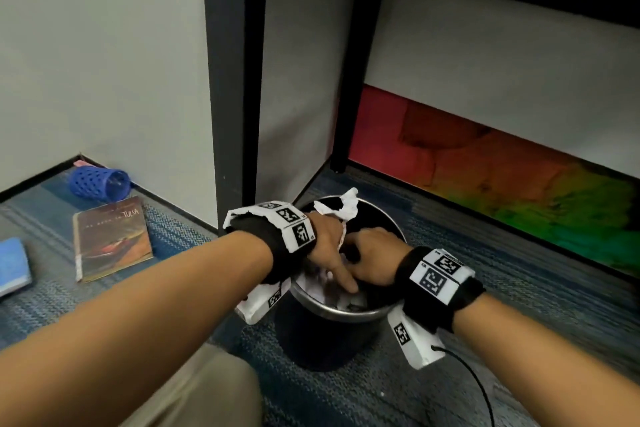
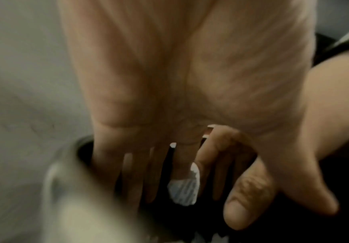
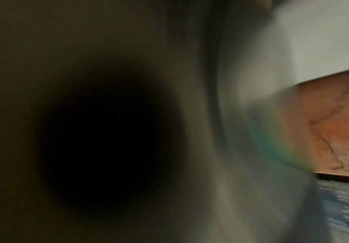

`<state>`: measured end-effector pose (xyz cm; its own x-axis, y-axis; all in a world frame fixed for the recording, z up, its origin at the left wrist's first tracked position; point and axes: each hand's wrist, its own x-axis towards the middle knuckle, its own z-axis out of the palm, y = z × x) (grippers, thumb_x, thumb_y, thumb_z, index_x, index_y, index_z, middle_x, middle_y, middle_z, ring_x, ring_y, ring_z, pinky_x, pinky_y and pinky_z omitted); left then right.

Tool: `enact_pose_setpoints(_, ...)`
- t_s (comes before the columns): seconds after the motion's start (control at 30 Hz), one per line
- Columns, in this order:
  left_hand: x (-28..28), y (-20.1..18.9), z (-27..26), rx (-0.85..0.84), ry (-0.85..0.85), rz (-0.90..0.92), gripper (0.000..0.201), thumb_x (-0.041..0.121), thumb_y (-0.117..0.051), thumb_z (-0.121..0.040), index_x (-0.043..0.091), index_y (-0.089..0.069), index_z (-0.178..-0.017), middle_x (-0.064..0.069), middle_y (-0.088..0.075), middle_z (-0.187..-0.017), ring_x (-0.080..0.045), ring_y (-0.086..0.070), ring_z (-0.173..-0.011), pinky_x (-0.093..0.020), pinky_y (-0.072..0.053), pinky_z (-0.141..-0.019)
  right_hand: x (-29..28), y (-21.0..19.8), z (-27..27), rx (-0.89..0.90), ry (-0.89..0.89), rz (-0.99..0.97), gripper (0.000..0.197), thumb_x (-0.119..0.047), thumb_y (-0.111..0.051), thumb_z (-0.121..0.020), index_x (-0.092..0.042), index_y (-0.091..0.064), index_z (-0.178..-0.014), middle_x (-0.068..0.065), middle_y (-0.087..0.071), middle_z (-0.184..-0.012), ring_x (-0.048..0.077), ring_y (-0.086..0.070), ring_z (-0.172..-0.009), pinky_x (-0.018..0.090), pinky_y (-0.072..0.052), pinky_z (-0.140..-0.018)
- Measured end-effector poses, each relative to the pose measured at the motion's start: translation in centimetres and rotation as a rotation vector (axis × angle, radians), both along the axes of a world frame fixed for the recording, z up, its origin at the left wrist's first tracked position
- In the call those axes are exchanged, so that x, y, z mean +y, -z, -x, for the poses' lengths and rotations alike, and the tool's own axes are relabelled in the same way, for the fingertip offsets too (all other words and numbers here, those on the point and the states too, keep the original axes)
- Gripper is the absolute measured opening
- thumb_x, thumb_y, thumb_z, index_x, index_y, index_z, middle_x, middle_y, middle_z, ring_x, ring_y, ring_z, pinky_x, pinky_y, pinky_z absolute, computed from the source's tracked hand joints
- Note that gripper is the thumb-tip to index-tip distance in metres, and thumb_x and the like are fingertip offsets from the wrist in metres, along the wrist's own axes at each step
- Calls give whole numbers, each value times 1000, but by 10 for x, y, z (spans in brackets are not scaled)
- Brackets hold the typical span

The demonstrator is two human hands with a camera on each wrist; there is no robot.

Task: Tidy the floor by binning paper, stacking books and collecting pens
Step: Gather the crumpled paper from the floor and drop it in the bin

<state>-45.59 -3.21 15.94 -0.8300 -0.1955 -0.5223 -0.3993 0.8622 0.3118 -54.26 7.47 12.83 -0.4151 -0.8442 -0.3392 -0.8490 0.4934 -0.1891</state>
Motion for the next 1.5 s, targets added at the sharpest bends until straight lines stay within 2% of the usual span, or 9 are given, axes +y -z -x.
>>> enact_pose_setpoints(0.33,-13,-44,4,-163,31,118,53,55,-85,-58,21,-70,-97,4,-73,-96,-17,-68,-92,-34,-55,-91,11,-52,37,87,185,601,13,-36,-67,-81,-24,-62,-77,-4,-66,-80,16,-63,-79,30,-50,-72)
enact_pose_setpoints(0.5,-6,-54,1,-228,-15,25,46,44,-80,-73,11,-69,-104,-4,-72,-94,-24,-70,-87,-33,-59,-76,21,-40,45,224,175,22,54,-57,-55,-86,-16,-53,-122,8,-58,-119,29,-56,-109,34,-48,-84)
enact_pose_setpoints(0.6,-10,-57,2,-86,-31,93,34,40,-73,-82,6,-70,-83,-2,-65,-66,-20,-65,-63,-26,-54,-58,24,-23,48,109,202,-118,39,-44,-45,-96,-10,-54,-82,9,-56,-83,26,-57,-76,26,-40,-60)
enact_pose_setpoints(0.7,-20,-57,-3,94,-80,335,35,46,-73,-79,13,-61,-78,0,-60,-70,-22,-63,-73,-30,-50,-65,21,-15,48,13,294,5,45,-32,-44,-98,-13,-39,-58,3,-40,-58,19,-41,-52,26,-28,-45)
enact_pose_setpoints(0.87,-40,-52,-13,270,-127,464,41,49,-66,-82,11,-64,-98,-12,-61,-98,-32,-61,-94,-32,-45,-70,1,-17,50,-44,427,104,40,-23,-47,-95,-7,-45,-58,13,-58,-72,31,-58,-70,29,-37,-57)
enact_pose_setpoints(1.03,-47,-42,-17,280,-206,384,37,53,-61,-85,17,-56,-78,-1,-50,-77,-22,-54,-76,-31,-43,-66,-28,-23,50,-178,565,122,30,-12,-45,-94,-1,-62,-72,10,-68,-70,27,-68,-68,20,-47,-49)
enact_pose_setpoints(1.17,-52,-25,-10,216,-213,357,48,60,-54,-87,18,-48,-64,0,-47,-71,-22,-53,-78,-32,-41,-65,-48,-16,50,-244,601,169,24,-15,-47,-94,-1,-63,-84,16,-71,-103,33,-68,-96,33,-57,-79)
enact_pose_setpoints(1.3,-58,-9,-2,193,-217,376,50,59,-47,-90,13,-53,-72,-5,-57,-84,-22,-56,-81,-31,-42,-66,-62,-1,60,-516,687,392,36,-21,-43,-97,8,-59,-111,25,-69,-102,28,-66,-64,30,-56,-57)
enact_pose_setpoints(1.5,-54,34,14,283,-137,498,38,28,-32,-102,8,-61,-115,-17,-62,-122,-36,-54,-115,-40,-40,-96,-39,31,104,-467,750,450,61,-49,-29,-99,-4,-57,-70,14,-62,-65,25,-55,-53,27,-45,-51)
